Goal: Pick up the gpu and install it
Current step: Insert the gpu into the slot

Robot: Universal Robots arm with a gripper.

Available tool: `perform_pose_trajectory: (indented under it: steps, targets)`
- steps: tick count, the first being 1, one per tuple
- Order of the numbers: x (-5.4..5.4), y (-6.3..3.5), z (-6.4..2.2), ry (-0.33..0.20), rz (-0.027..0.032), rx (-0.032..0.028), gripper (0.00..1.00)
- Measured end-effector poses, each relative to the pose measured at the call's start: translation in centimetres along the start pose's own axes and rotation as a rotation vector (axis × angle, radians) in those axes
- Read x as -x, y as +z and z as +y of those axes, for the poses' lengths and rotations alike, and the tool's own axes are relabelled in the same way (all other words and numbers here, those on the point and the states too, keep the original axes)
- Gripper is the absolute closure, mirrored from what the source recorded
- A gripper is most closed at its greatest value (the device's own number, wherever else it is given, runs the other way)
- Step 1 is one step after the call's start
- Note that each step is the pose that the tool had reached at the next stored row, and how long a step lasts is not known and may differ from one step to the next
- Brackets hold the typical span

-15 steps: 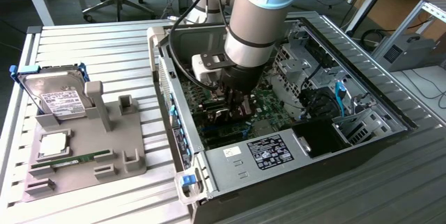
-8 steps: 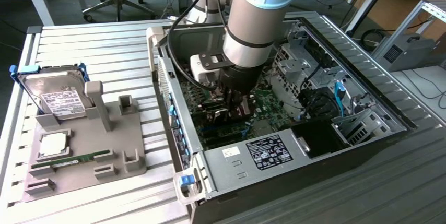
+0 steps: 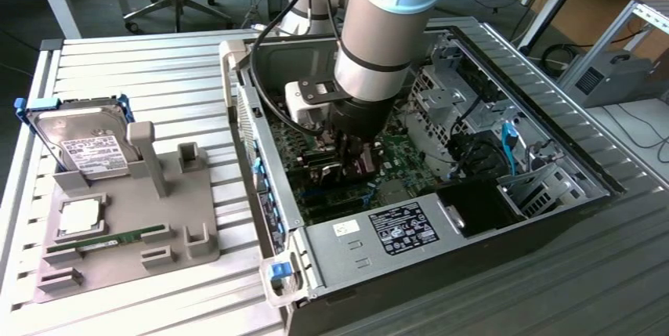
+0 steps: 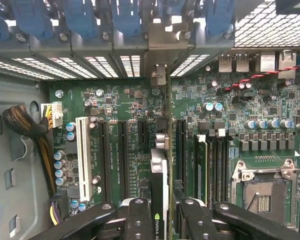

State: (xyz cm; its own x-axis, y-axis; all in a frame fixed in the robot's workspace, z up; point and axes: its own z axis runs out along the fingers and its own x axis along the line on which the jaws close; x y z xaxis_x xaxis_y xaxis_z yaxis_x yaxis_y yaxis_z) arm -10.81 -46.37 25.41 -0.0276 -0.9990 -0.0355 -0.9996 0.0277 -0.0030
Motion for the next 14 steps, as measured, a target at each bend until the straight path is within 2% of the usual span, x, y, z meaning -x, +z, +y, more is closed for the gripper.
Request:
perform_pose_trajectory:
  steps: [14]
  targets:
    - [0.00, 0.01, 0.03, 0.001, -0.0002, -0.0005, 0.73]
